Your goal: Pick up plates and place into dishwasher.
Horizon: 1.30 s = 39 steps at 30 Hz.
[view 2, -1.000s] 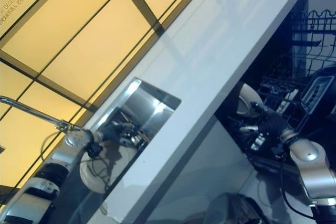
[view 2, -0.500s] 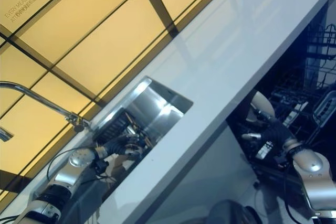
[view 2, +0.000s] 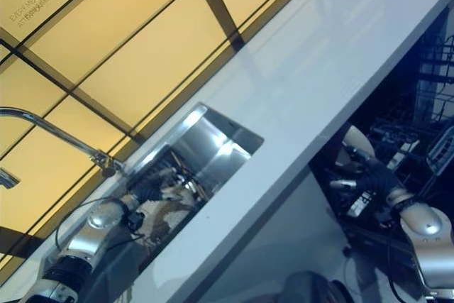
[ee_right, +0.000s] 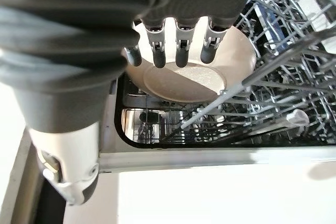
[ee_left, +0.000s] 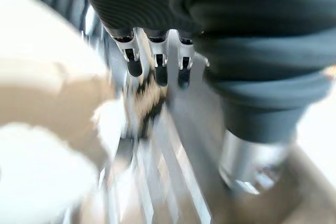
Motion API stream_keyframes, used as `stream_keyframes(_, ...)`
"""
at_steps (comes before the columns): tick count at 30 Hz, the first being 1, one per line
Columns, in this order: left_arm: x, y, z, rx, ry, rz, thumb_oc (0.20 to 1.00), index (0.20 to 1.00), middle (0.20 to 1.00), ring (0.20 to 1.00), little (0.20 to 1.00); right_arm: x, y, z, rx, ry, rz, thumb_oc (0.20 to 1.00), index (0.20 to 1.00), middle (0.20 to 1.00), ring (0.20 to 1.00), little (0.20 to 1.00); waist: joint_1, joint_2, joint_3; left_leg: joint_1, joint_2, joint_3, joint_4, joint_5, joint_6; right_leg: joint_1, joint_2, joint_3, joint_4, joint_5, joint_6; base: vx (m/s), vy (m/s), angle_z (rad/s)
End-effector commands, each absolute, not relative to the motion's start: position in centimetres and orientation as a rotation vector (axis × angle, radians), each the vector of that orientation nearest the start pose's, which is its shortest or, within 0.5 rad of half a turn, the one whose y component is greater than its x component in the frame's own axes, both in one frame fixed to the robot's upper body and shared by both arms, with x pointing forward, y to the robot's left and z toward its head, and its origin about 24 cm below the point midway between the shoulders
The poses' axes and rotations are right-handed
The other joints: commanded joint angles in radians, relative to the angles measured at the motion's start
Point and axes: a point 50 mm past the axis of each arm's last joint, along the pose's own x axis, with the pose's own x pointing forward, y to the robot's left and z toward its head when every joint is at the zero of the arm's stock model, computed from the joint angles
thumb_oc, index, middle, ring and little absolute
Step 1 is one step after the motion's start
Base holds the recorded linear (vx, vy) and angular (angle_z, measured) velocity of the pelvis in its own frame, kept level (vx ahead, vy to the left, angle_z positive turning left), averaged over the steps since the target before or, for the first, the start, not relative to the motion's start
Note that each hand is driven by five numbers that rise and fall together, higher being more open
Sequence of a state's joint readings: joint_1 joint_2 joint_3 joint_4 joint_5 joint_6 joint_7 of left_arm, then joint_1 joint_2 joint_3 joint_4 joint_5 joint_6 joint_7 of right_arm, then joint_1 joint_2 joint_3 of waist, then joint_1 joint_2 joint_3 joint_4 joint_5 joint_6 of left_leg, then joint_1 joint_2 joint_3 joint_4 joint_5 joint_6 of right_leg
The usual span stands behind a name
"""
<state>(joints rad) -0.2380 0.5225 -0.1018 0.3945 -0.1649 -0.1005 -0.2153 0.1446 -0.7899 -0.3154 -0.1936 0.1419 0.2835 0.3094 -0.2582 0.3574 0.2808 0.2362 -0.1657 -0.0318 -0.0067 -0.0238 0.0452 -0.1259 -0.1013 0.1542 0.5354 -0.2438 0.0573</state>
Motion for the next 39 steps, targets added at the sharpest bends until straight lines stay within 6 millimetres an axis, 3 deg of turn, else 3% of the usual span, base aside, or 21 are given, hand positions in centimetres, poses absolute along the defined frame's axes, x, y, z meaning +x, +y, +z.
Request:
stream_keyframes(1, 28.5, 28.8, 6.8, 0.545, 0.069, 0.081, 1.0, 1.0, 1.0, 1.0, 1.0, 21.6, -30.5, 15.2, -0.639, 0.056, 0.08, 1.0, 1.0, 1.0, 1.0, 1.0, 0.027, -0.062, -0.119, -0.088, -0.038, -0.057, 0.064, -0.043, -0.016, 0.092, -0.009, -0.013, -0.291, 0.135, 0.02, 0.02, 0.005, 0.03)
stream_keyframes(4, 27.3, 31.3, 6.9, 0.748, 0.112, 0.223, 1.0, 1.0, 1.0, 1.0, 1.0, 21.1, -30.7, 15.2, -0.635, 0.061, 0.078, 1.0, 1.0, 1.0, 1.0, 1.0, 0.035, -0.067, -0.116, -0.099, -0.036, -0.066, 0.067, -0.038, -0.018, 0.082, -0.01, -0.016, -0.284, 0.134, 0.019, 0.01, 0.006, 0.03)
stream_keyframes(10, 26.3, 33.9, 6.4, 0.867, 0.257, 0.342, 1.0, 1.0, 1.0, 1.0, 1.0, 21.3, -30.2, 15.8, -0.639, 0.058, 0.083, 1.0, 1.0, 1.0, 1.0, 1.0, 0.04, -0.078, -0.098, -0.133, -0.032, -0.066, 0.092, -0.034, -0.024, 0.049, -0.009, -0.019, -0.261, 0.134, 0.017, 0.0, 0.026, 0.0)
stream_keyframes(24, 28.6, 30.9, 4.3, 0.792, 0.356, 0.185, 1.0, 1.0, 1.0, 1.0, 1.0, 23.3, -29.5, 17.6, -0.681, 0.017, 0.074, 1.0, 1.0, 1.0, 1.0, 1.0, 0.03, -0.069, -0.004, -0.26, -0.038, -0.01, 0.175, -0.021, -0.031, -0.097, 0.004, 0.014, -0.169, 0.142, 0.008, -0.02, 0.057, -0.02)
stream_keyframes(39, 30.9, 29.6, 4.0, 0.667, 0.439, 0.027, 1.0, 1.0, 1.0, 1.0, 1.0, 25.4, -29.1, 20.0, -0.75, -0.033, 0.056, 1.0, 1.0, 1.0, 1.0, 1.0, -0.004, -0.056, 0.104, -0.368, -0.05, 0.051, 0.235, -0.018, -0.038, -0.23, 0.015, 0.059, -0.097, 0.154, 0.004, 0.0, 0.06, -0.08)
